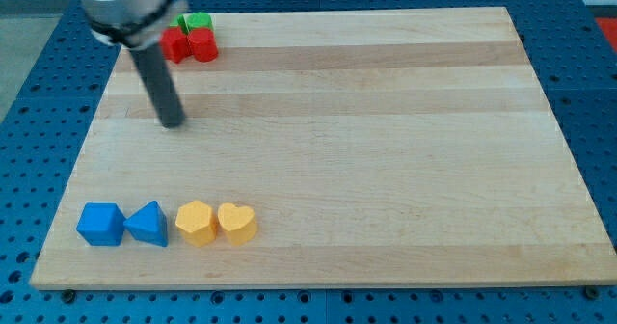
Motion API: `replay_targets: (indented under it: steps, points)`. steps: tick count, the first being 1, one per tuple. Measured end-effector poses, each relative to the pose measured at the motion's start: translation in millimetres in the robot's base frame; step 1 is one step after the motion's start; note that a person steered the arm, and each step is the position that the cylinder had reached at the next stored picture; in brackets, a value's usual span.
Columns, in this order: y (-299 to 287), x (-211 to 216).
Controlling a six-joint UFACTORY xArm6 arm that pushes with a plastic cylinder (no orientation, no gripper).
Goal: Slide the group of blocks down a bit
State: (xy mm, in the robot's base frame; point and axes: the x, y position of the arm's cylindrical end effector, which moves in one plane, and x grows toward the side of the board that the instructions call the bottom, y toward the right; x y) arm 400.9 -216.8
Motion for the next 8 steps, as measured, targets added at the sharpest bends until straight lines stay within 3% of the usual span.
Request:
replay_targets:
  steps: [1,2,5,6,8]
  points:
    - [-72,-42]
    - [-88,-58]
    - [-86,-188]
    - [-76,-209]
    - [-35,-208]
